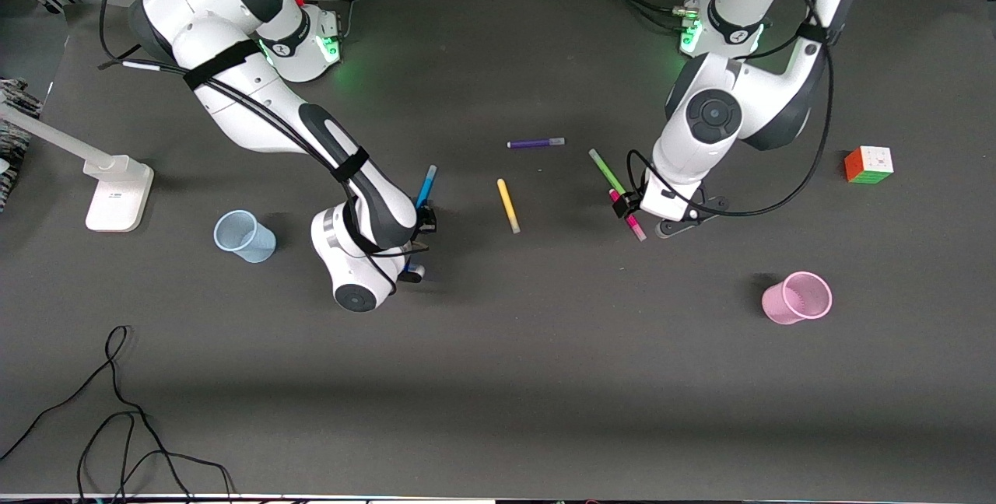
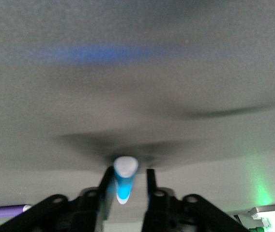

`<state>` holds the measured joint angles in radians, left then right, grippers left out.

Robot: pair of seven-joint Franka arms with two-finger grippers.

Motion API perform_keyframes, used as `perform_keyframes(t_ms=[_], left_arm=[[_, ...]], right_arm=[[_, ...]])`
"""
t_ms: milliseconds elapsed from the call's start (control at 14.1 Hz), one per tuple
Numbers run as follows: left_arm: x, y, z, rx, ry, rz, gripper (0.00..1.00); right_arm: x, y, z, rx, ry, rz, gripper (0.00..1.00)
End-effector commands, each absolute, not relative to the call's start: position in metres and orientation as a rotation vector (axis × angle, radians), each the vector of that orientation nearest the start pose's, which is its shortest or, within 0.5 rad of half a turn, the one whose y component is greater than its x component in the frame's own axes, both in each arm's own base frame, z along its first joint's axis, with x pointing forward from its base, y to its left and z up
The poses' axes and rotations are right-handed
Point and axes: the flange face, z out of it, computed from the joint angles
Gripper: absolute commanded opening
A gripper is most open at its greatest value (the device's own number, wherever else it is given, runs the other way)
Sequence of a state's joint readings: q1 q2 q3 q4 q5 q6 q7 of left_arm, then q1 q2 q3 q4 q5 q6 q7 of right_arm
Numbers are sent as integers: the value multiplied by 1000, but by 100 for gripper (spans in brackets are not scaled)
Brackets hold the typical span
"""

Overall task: Place pink and blue markers in matching cups
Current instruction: 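Grasp the blue marker with the right gripper while the left gripper grasps the pink marker, then carry the blue marker with the right gripper over the light blue cup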

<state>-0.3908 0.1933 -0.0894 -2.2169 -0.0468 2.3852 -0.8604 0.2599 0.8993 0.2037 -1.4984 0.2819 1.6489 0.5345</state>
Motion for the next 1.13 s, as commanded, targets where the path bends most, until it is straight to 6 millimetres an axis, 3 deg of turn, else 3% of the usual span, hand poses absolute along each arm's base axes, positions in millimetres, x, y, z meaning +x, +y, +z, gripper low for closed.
perform_keyframes(t_ms=[0,213,426,567,709,1064], left_arm=[[484,-257,252,-3090,-676,68,100],[482,-261,217,-3089,-661,81,99],[472,-266,199,-3070,-633,127,96],[463,-263,189,-3058,-626,148,93],[455,-267,180,-3050,-603,168,89],[457,-264,180,-3046,-612,172,60]], right_arm=[[555,296,117,-2797,384,1291,0],[568,285,137,-2812,409,1234,0],[595,266,190,-2867,458,1052,0],[614,241,240,-2895,512,906,0],[617,217,295,-2978,507,761,0],[625,121,412,-3044,560,392,0]])
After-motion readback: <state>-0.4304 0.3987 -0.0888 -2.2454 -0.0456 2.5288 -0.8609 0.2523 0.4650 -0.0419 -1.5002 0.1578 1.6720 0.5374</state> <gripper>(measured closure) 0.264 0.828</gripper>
